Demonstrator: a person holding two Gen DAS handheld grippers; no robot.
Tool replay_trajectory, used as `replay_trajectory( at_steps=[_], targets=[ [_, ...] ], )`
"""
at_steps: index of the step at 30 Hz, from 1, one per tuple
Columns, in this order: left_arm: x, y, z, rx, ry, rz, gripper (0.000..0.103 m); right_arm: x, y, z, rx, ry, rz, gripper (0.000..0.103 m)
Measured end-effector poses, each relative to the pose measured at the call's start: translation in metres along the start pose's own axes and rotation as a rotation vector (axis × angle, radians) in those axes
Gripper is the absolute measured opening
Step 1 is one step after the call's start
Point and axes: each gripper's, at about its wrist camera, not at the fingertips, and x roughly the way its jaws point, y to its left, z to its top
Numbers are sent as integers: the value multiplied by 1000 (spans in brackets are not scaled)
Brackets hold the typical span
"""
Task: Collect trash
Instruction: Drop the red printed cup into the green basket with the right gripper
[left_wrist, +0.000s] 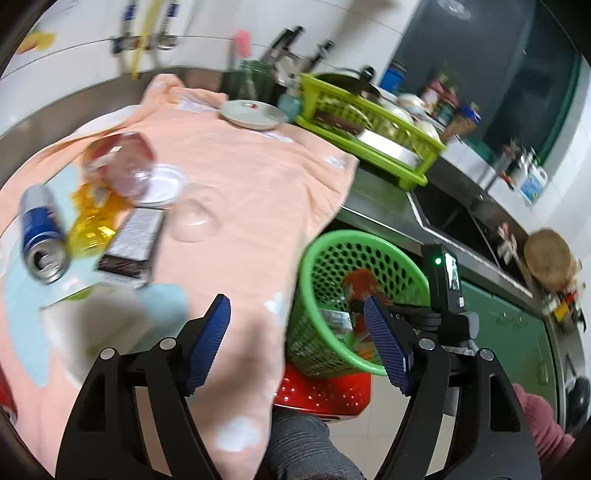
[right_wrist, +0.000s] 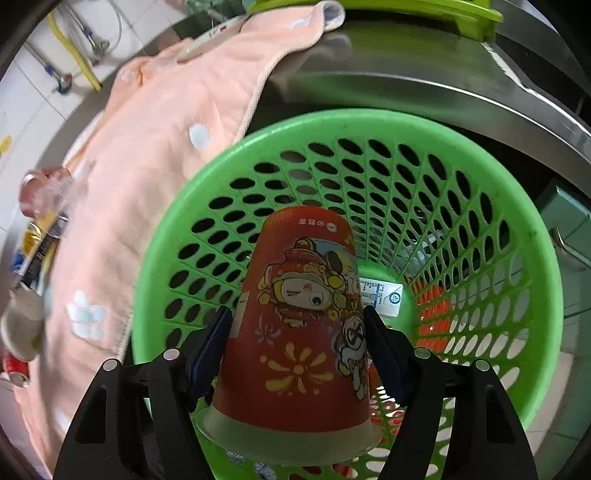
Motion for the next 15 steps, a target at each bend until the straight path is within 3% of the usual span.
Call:
replay_trajectory(
  at_steps=[8,15],
  targets=[
    [-30,40,-6,-57,-45,62,75,5,13,4,-3,-12,-27,72],
    [-60,58,-13,-68,-95,109,75,-23,23,0,-6,-70,4,72]
  ],
)
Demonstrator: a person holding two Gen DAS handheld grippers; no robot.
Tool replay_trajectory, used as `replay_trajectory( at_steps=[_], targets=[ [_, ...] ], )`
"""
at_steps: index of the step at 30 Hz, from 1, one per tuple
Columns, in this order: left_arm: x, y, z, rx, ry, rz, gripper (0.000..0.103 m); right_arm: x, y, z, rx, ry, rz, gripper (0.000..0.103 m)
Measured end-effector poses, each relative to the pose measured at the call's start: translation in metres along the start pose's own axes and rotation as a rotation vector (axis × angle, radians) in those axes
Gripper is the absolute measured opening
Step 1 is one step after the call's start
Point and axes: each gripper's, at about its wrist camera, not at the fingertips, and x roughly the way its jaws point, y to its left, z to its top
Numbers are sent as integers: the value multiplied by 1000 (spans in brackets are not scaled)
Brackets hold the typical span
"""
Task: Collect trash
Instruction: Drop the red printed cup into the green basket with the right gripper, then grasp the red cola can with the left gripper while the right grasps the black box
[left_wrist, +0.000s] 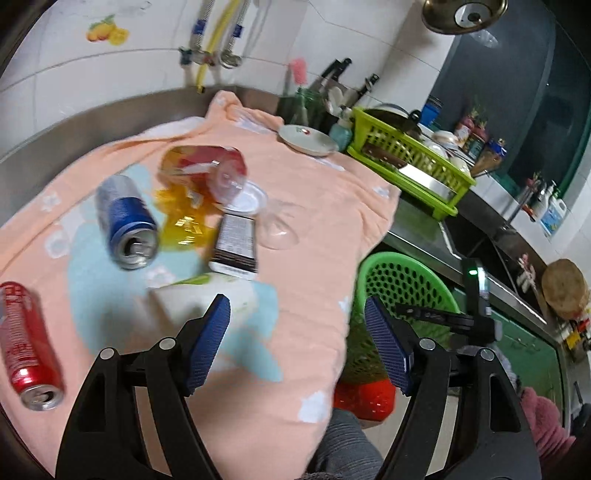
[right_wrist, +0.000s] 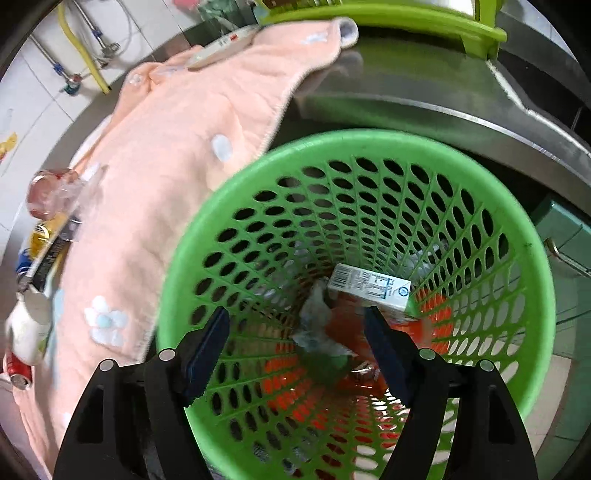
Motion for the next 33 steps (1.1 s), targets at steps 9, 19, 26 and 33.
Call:
replay_trajectory(
  at_steps=[9,19,26,33],
  targets=[
    [-48,44,-5,-64,-74,107,76,-71,54,-8,-88,-130,129,76],
    [-78,100,-9,-180,-104,224,76,-80,164,-19,-243,-100,287,76],
    [-95,138,-17,-255,-121,283,78,-70,229,-30,-369,-61,340,76],
    [-102,168,-24,-331,-119,314,79,-55,256,-15,-332,-26,350,76]
  ],
)
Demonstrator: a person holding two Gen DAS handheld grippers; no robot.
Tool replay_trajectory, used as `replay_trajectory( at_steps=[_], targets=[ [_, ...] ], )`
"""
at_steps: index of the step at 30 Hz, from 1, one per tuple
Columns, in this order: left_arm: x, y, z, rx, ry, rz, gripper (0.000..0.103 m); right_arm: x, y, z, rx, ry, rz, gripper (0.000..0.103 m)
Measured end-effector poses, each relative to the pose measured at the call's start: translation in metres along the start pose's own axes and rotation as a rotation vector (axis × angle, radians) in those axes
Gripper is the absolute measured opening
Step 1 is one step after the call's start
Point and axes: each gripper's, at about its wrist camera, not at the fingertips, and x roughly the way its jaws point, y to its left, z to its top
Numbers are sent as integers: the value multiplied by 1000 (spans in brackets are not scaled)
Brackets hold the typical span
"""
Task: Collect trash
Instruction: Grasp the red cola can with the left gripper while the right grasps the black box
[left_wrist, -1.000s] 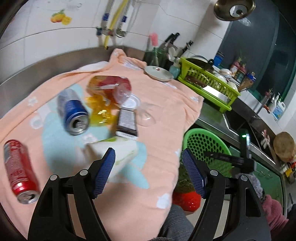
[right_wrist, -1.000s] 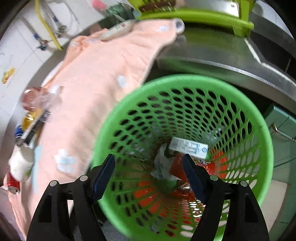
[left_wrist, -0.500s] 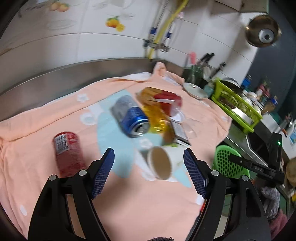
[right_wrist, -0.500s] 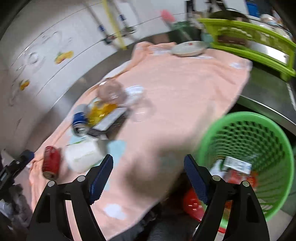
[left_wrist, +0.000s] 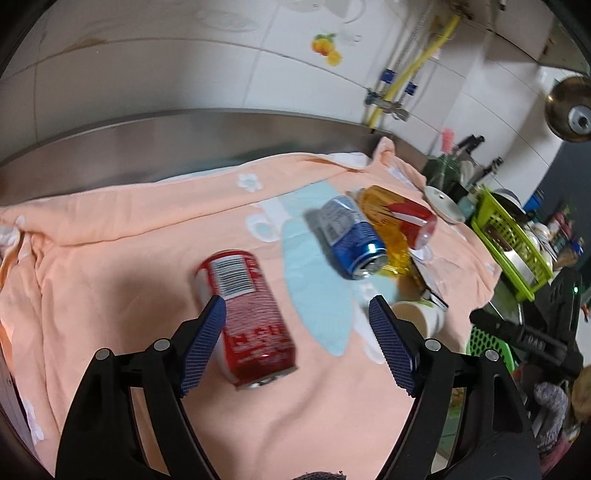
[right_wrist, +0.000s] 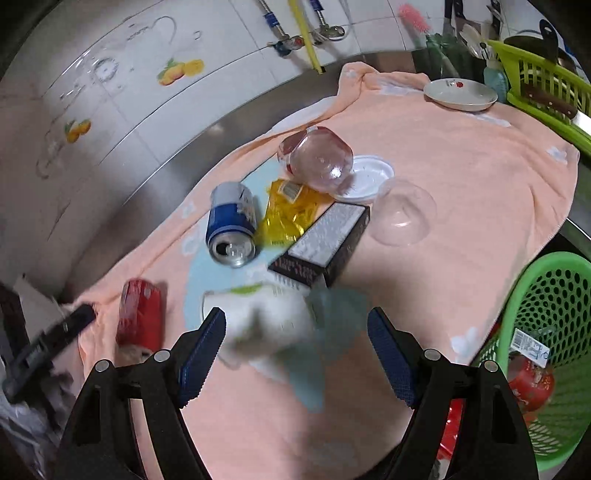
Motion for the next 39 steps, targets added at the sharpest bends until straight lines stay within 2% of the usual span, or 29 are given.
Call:
replay_trajectory(
  at_steps=[4,8,10,15,20,25,33,39],
  targets=[
    [4,10,3,-18,6,6,80,23,5,26,23,33,-82,76],
    [12,18,9,-45,24,8,80,52,0,50,112,82,-107,76],
    [15,21,11,-50,33,12,81,66,2,59,112,106,-138,76],
    [25,25,15,-61,58,17,82,89,8,66,100,142,-221,76],
    [37,31,19,-91,95,10,83,106,0,66,131,179,-263,68],
    [50,36,19,-116,122,21,83,120,-9,65,166,208,-244,55],
    [67,39,17,-130,160,51,83,104,-3,60,109,158,-249,50],
    [74,41,13,-155,183,54,80,85,-2,57,93,119,-194,48]
  ],
)
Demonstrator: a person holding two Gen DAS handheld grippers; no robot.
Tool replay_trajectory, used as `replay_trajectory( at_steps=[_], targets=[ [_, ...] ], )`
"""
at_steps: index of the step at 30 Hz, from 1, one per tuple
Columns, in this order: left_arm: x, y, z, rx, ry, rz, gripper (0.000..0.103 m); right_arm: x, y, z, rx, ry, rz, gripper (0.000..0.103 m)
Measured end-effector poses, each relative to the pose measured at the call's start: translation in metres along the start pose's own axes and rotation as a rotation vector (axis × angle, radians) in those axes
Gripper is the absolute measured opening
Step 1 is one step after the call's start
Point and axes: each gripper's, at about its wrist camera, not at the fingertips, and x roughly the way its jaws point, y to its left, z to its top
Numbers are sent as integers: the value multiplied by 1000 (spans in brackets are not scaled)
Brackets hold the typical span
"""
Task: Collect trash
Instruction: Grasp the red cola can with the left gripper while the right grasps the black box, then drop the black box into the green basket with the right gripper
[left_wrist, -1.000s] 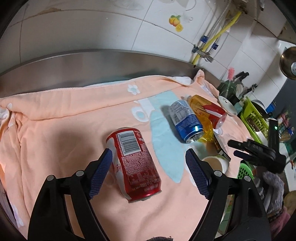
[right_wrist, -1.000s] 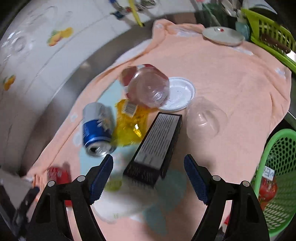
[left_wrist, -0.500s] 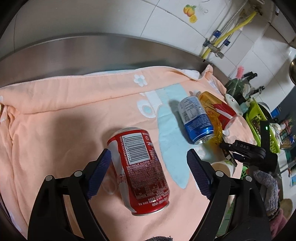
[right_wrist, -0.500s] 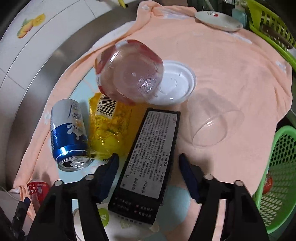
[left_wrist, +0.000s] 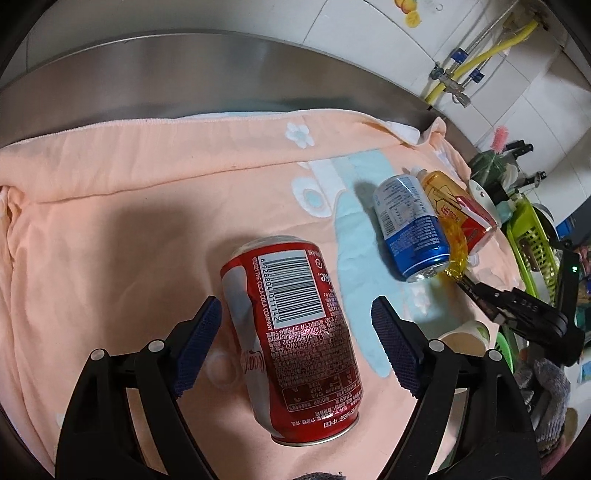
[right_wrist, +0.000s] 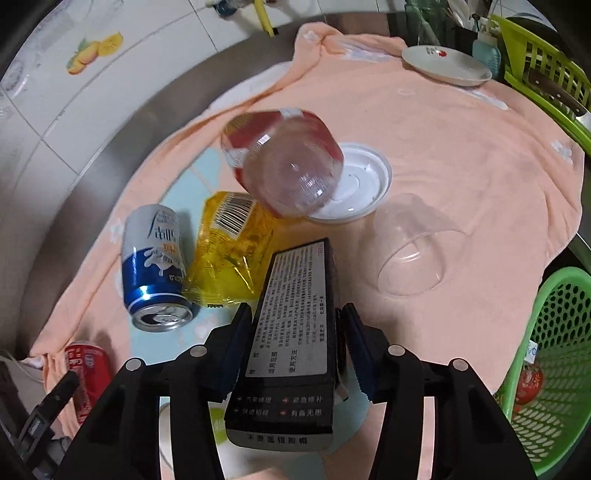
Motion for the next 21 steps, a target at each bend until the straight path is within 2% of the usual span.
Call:
replay_trajectory(
  at_steps=[3,7,12,21],
  targets=[
    [2,-3,-2,12,7,5,71,-10,0,-1,-6,-27,20,48],
    [5,-6,-5,19,19,4,66,-20,-2,-3,4,-49,59,48],
    [10,-8,-8,28,29,9,67,-36,-5,-11,10,-71,109,47],
    [9,-12,-11,63,30,20,66,-30,-14,-18,26,-61,136,47]
  ],
)
